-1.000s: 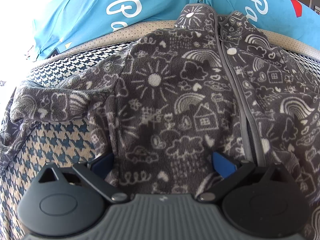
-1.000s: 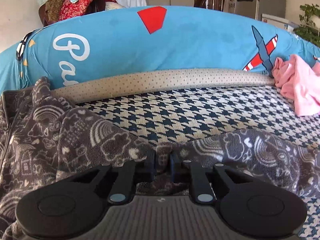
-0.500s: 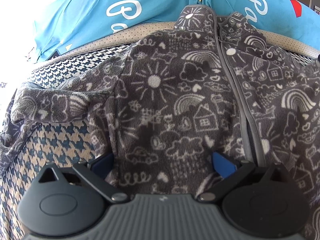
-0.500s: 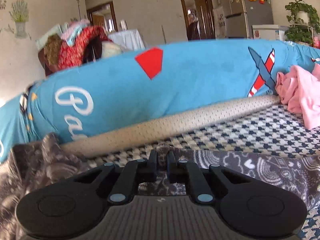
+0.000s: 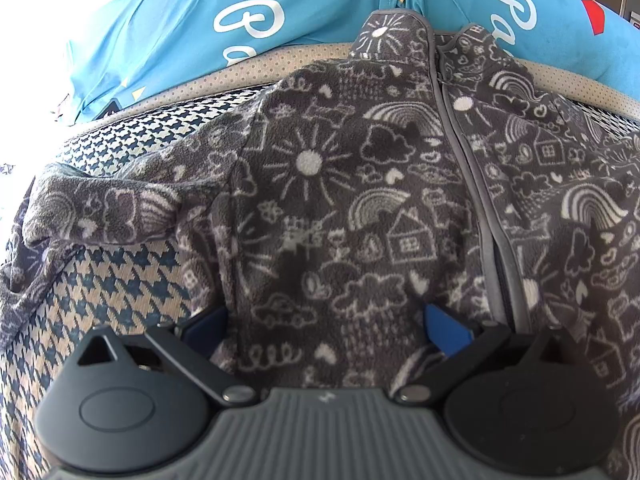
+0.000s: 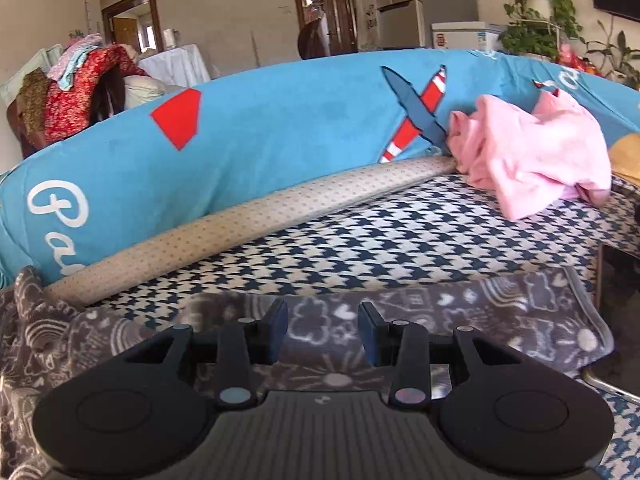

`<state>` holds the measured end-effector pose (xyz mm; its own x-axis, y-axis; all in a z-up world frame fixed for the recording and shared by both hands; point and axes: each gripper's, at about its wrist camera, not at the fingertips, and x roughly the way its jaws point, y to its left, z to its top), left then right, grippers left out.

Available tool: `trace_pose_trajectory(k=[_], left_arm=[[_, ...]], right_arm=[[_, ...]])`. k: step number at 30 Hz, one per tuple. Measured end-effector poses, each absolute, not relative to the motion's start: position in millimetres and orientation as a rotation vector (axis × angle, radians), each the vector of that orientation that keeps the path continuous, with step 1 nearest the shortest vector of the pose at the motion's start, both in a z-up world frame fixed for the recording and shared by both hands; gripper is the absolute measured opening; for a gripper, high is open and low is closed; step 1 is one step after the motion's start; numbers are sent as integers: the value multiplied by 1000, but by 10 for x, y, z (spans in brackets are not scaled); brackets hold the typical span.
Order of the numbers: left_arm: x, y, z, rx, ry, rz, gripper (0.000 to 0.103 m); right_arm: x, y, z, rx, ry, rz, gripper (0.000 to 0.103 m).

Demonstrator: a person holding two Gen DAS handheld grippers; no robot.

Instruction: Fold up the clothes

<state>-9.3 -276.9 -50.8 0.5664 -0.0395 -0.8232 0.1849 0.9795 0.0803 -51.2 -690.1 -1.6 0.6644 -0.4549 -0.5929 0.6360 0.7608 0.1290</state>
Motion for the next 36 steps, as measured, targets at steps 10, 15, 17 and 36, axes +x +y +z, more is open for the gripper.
trace_pose_trajectory(k=[10,15,17,36], left_arm=[[-95,-2753,-515,173,957,-139,103],[-96,-2754,-515,177,955,-141,103],[-97,-2755,-515,181,952,-141,103],[-103,-2758,-514,186,945,-143,103]], right_arm=[[-1109,-7411,8,469,605,-782,37],[-1373,-7599,-81,593,631,-824,37],[-1451,-7642,-117,643,622,-821,37],[-1582,-7668,-171,911,508,-961,37]])
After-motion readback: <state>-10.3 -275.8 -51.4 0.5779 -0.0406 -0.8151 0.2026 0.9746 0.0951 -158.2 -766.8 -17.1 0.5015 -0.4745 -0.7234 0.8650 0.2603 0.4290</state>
